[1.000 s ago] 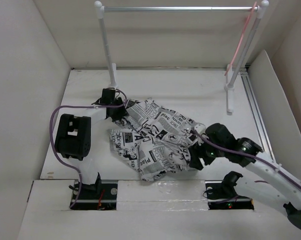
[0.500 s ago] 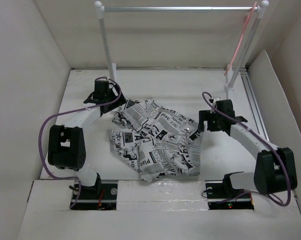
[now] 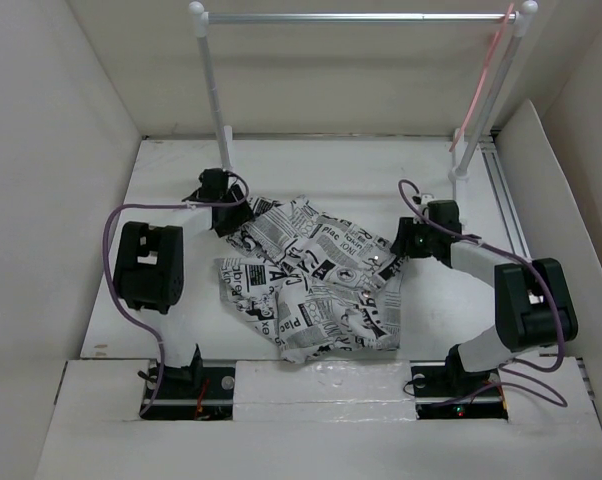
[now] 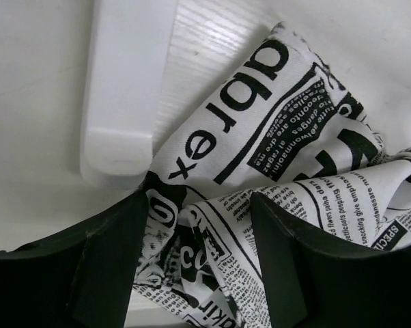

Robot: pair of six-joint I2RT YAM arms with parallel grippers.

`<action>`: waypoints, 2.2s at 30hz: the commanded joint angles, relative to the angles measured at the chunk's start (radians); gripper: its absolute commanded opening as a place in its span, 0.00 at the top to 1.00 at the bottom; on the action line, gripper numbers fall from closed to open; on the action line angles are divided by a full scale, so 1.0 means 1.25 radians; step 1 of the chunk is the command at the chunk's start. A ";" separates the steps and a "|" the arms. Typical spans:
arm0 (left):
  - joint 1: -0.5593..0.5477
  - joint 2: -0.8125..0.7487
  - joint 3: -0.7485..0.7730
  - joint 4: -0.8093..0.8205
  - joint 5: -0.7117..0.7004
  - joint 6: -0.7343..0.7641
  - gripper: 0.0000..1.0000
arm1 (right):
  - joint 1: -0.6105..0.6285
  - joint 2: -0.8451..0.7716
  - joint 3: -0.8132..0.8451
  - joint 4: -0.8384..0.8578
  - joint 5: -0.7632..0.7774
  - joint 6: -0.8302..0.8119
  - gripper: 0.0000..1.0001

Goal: Place the trousers on the hanger
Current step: Flatten out the trousers at the center of the board.

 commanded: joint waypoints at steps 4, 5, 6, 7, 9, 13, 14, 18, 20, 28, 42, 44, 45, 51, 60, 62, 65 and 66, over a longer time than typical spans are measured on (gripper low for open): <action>-0.005 -0.149 -0.085 -0.033 -0.154 -0.039 0.39 | -0.038 -0.015 0.009 0.066 -0.046 -0.007 0.84; -0.005 -0.150 -0.091 -0.033 -0.154 -0.039 0.38 | -0.047 -0.008 0.014 0.066 -0.046 -0.008 0.90; -0.005 -0.182 -0.100 -0.041 -0.179 -0.045 0.37 | -0.056 -0.006 0.018 0.062 -0.053 -0.008 0.94; -0.013 -0.202 -0.109 -0.043 -0.189 -0.049 0.37 | -0.063 -0.013 0.022 0.053 -0.054 -0.009 0.97; -0.013 -0.262 -0.152 -0.049 -0.220 -0.054 0.35 | -0.075 -0.041 0.021 0.051 -0.053 -0.012 1.00; 0.007 -0.334 -0.228 -0.051 -0.213 -0.064 0.31 | -0.093 -0.152 0.017 0.033 -0.026 -0.018 1.00; 0.007 -0.330 -0.235 -0.049 -0.196 -0.065 0.31 | -0.093 -0.164 0.019 0.009 -0.022 -0.018 1.00; 0.018 -0.265 -0.244 -0.027 -0.109 -0.069 0.34 | -0.100 -0.173 0.037 -0.010 -0.035 -0.025 1.00; 0.018 -0.229 -0.242 -0.002 -0.068 -0.075 0.35 | -0.100 -0.167 0.045 -0.021 -0.042 -0.035 1.00; 0.011 -0.093 -0.147 0.056 -0.050 -0.070 0.76 | -0.100 -0.221 0.004 -0.042 -0.062 -0.035 1.00; -0.020 -0.537 0.251 -0.257 -0.370 0.049 1.00 | -0.126 -0.312 0.022 -0.107 0.017 0.009 1.00; -0.020 -0.590 0.244 -0.234 -0.358 0.075 1.00 | -0.138 -0.296 0.031 -0.102 0.023 0.012 1.00; -0.020 -0.596 0.235 -0.218 -0.349 0.098 1.00 | -0.138 -0.273 0.036 -0.094 0.008 0.013 1.00; -0.020 -0.504 0.111 -0.235 -0.248 0.178 0.94 | -0.187 -0.181 0.086 -0.090 -0.009 0.029 1.00; -0.053 -0.291 0.091 -0.233 -0.080 0.189 0.36 | -0.228 -0.071 0.186 -0.129 0.072 0.034 1.00; -0.046 -0.310 0.080 -0.218 -0.145 0.173 0.27 | -0.253 -0.053 0.199 -0.134 0.075 0.042 1.00; 0.024 -0.314 0.053 -0.185 -0.198 0.130 0.24 | -0.268 -0.044 0.222 -0.134 0.066 0.051 1.00; 0.046 -0.307 0.045 -0.171 -0.195 0.114 0.24 | -0.268 -0.040 0.228 -0.138 0.065 0.051 1.00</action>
